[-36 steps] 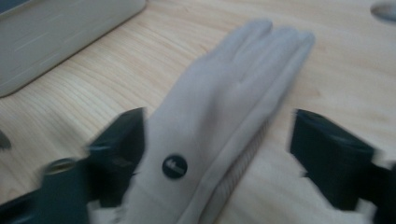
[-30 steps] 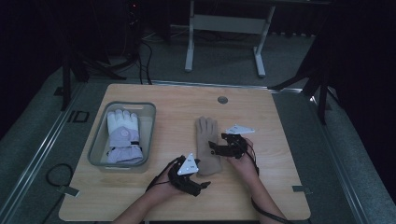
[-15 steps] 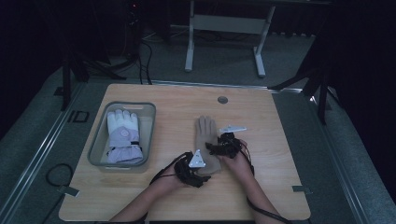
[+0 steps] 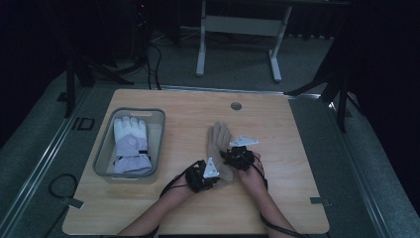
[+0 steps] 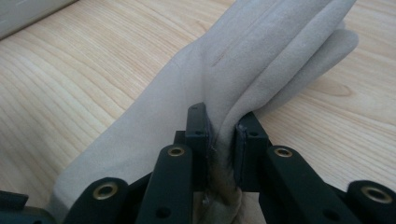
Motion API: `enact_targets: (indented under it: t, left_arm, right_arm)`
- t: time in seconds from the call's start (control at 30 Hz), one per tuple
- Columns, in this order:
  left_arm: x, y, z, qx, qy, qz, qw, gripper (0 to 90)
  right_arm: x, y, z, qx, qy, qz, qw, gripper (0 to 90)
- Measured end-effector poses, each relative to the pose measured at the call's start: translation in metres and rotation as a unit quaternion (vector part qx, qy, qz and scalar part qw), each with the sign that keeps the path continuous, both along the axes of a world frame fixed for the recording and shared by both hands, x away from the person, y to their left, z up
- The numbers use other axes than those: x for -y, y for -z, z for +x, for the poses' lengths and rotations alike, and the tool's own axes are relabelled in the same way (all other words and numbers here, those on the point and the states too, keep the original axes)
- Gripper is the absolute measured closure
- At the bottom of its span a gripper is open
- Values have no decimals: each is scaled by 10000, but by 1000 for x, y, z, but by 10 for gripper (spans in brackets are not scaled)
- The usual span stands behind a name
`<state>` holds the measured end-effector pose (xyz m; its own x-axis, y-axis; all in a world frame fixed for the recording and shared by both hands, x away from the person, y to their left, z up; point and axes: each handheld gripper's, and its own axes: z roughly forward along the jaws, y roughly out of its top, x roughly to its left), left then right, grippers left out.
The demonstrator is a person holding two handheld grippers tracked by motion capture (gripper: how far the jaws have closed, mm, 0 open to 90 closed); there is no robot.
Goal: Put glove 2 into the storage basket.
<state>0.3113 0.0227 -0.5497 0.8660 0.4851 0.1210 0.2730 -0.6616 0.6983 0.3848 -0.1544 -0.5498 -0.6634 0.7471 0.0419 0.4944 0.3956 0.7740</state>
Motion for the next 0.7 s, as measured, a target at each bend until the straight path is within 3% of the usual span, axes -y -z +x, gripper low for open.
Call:
enact_targets:
  t: [0.43, 0.57, 0.7]
  left_arm:
    - [-7, -20, -7, 41, -70, -88, 9999, 837]
    - [-13, -32, -11, 124, -65, -105, 9998, 838]
    - [-18, -41, -13, 151, -15, -41, 9999, 838]
  right_arm:
    - [-3, -12, -5, 70, 61, 23, 10000, 807]
    - [-2, -22, -5, 17, 51, 275, 9996, 807]
    - [-7, -33, -8, 123, -41, 236, 9996, 807]
